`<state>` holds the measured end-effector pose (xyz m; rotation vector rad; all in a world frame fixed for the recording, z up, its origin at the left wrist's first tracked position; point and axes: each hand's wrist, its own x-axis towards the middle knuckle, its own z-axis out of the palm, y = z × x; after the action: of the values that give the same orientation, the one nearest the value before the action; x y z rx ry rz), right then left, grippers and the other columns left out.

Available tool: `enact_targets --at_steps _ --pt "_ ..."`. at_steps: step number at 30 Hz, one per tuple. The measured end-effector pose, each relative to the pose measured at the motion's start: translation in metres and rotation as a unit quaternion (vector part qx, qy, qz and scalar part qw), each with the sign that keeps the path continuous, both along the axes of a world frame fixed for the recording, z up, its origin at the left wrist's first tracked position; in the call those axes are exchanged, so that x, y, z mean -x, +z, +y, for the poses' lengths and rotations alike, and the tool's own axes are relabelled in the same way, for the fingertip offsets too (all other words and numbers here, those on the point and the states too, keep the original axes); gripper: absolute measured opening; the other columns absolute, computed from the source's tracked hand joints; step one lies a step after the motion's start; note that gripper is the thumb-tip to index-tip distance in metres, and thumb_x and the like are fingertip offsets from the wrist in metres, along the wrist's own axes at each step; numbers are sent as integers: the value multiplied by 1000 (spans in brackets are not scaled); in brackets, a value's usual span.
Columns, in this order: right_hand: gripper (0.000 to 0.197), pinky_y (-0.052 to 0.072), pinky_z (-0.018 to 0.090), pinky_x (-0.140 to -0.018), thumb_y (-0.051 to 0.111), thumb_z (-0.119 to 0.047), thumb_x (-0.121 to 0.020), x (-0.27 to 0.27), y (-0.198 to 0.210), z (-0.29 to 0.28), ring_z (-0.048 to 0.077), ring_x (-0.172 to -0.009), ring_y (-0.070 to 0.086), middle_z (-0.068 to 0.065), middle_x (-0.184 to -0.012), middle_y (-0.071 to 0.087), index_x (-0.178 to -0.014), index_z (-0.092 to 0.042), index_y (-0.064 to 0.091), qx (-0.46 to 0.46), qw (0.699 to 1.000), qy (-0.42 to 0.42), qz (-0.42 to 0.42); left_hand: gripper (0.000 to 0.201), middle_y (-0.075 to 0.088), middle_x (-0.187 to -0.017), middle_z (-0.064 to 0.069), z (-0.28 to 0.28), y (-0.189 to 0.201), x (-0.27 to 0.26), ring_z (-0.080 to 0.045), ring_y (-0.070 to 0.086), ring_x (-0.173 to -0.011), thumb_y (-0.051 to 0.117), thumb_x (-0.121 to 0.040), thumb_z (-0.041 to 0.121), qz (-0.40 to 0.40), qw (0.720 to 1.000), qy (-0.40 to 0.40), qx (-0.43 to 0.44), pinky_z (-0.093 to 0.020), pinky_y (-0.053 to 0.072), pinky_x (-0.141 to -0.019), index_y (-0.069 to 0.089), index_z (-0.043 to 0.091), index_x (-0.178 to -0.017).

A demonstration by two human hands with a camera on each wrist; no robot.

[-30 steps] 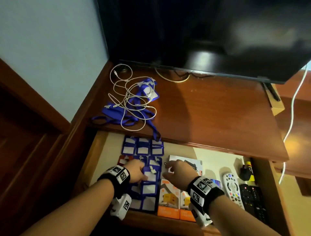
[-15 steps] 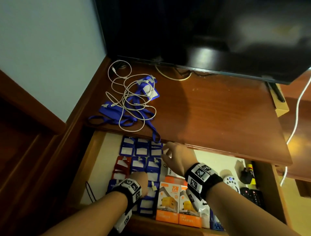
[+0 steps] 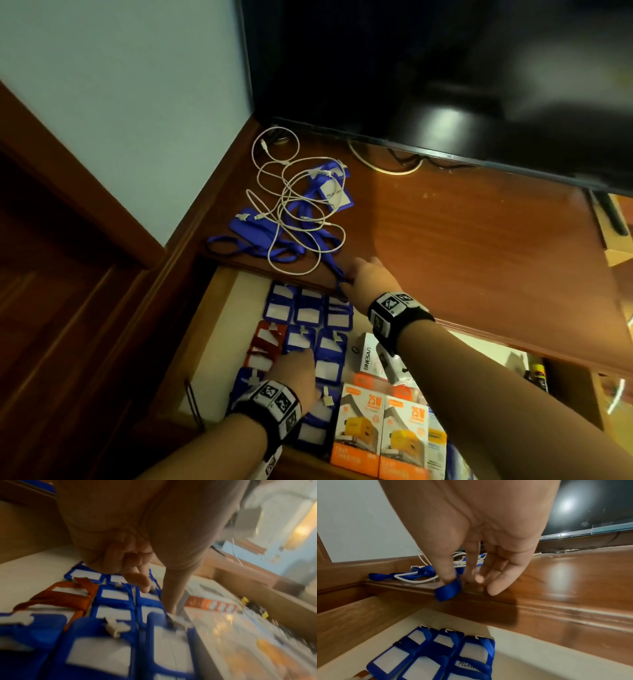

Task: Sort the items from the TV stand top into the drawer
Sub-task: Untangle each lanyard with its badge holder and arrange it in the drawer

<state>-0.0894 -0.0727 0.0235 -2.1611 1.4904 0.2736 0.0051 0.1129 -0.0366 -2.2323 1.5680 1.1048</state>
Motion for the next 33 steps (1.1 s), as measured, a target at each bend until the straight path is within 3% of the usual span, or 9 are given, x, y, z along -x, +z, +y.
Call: enact_targets --at_steps 3,6,8,12,15,18,24,29,33 --pt "27 53 41 -90 60 -28 -96 6 -2 -3 37 -108 62 16 -125 58 -117 -11 62 3 1000 -17 -8 23 66 -100 5 -10 24 -22 -17 65 -93 64 -96 47 23 990 115 82 -37 58 -85 59 28 -108" --pt "19 47 34 -74 59 -31 -96 19 12 -9 29 -90 61 8 -104 67 -104 -14 62 11 996 -76 -47 21 67 -100 5 -26 42 -50 -20 65 -91 63 -96 48 22 963 185 193 -39 59 -80 59 29 -104" --pt "15 47 33 -73 63 -33 -97 29 32 -12 25 -86 61 1 -92 66 -96 -18 61 30 988 -112 -100 26 63 -113 1 -41 51 -66 -25 62 -105 65 -95 45 24 947 196 254 -42 56 -88 57 31 -115" --pt "20 53 35 -69 69 -31 -94 46 90 -23 25 -77 69 2 -81 74 -83 -19 57 104 961 -143 -212 69 40 -155 -4 -79 71 -84 -33 38 -140 68 -93 42 -2 946 125 300 -45 39 -114 37 31 -153" --pt "17 62 45 -68 67 -28 -96 54 142 -33 17 -61 73 1 -75 76 -85 -18 58 129 942 -142 -275 85 7 -172 -2 -106 77 -93 -34 13 -156 63 -95 50 -20 969 63 238 -48 30 -122 12 38 -163" --pt "14 63 47 -67 67 -24 -98 59 198 -37 18 -58 74 2 -75 77 -93 -12 62 150 922 -140 -328 84 -6 -173 0 -130 73 -102 -31 -1 -159 53 -101 52 -25 987 19 161 -47 20 -126 -2 39 -163" --pt "14 64 40 -60 64 -18 -101 65 295 -35 25 -64 75 8 -79 77 -101 -5 60 177 880 -118 -425 69 -4 -173 -4 -160 77 -113 -30 -1 -160 42 -108 43 -2 993 9 114 -45 14 -128 4 35 -165" --pt "20 59 32 -53 62 -11 -102 74 356 -34 26 -57 68 22 -83 74 -108 8 55 205 829 -91 -511 65 41 -158 -5 -170 126 -98 -26 43 -143 62 -92 22 39 958 82 271 -41 39 -117 41 28 -153" --pt "21 61 37 -57 64 -12 -101 82 386 -32 31 -62 69 22 -86 74 -108 6 55 238 803 -64 -542 84 26 -158 20 -165 199 -45 -3 28 -143 76 -85 38 262 897 8 357 -37 33 -119 28 51 -153"
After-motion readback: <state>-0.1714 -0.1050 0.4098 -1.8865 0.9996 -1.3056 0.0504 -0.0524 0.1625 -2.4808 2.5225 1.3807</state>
